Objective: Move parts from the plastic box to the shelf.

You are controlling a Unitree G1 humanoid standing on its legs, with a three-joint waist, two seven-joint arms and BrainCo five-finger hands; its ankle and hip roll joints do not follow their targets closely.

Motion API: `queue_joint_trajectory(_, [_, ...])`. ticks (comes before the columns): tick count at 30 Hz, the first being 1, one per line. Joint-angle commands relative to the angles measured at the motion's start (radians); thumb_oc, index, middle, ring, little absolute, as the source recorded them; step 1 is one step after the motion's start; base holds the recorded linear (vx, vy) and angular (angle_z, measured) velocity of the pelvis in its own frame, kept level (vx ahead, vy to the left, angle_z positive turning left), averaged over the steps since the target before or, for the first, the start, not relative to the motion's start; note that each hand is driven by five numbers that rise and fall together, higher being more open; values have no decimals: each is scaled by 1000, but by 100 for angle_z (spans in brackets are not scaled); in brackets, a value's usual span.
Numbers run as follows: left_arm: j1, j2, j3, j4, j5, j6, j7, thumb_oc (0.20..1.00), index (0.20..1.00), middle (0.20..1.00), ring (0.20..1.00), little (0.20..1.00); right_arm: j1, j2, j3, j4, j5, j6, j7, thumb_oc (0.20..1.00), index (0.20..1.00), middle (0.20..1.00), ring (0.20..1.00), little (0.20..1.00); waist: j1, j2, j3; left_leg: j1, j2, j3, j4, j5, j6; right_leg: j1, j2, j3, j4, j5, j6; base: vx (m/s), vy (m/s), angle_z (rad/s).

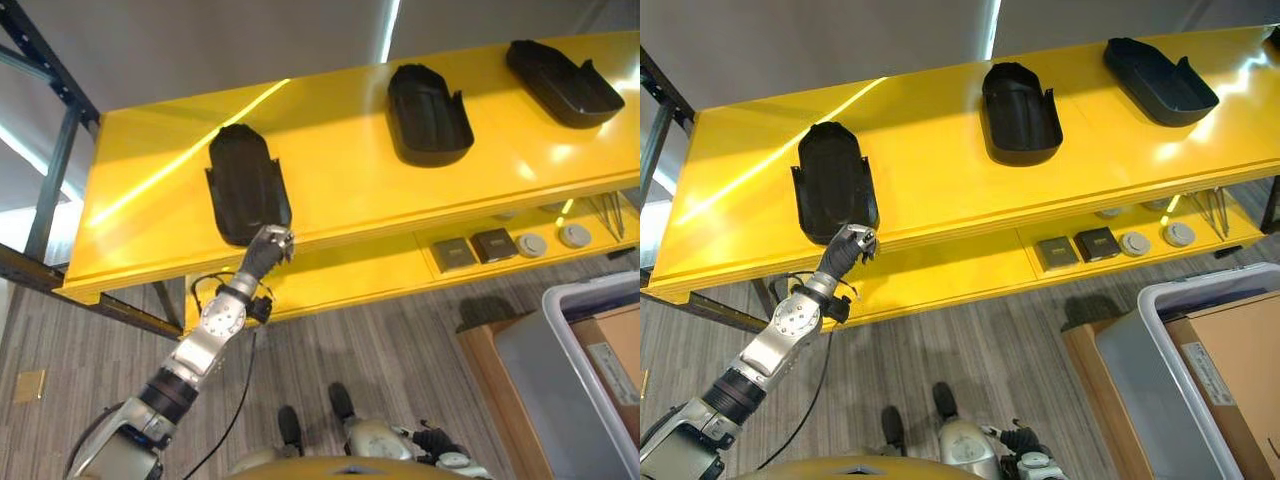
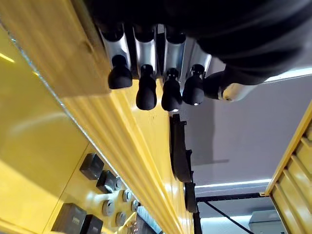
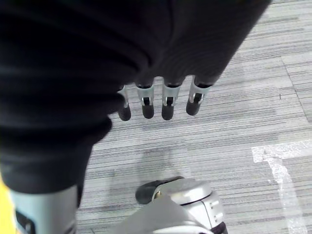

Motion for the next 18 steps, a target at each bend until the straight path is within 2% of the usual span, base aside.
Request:
queue_joint_trajectory(1, [-76, -4, 59, 13, 29, -73, 58, 200, 200, 200, 200, 200, 17, 10, 28, 27, -4, -8, -15, 1000, 1000, 1000, 1000, 1000, -9, -34, -36, 0, 113, -41, -7, -50, -103, 17, -79, 47, 2, -73, 83, 0, -1, -4])
queue_joint_trajectory(11, [-164, 7, 110, 141, 93, -61, 172, 200, 200, 200, 200, 200, 24, 4, 36, 31, -11, -17, -20, 1000, 1000, 1000, 1000, 1000, -29, -31, -37, -13, 115, -26, -7, -48, -106, -6, -76, 66, 2, -65, 86, 10, -7, -7])
queue_joint_trajectory(18, [-145, 24, 158, 216, 102, -57, 222, 200, 200, 200, 200, 200, 27, 13, 34, 18, 1, -36, -28, 1000, 1000, 1000, 1000, 1000, -36, -41, -38, -11, 125, 0, -7, -49, -109, -18, -63, 88, 2, -57, 88, -4, -4, -12])
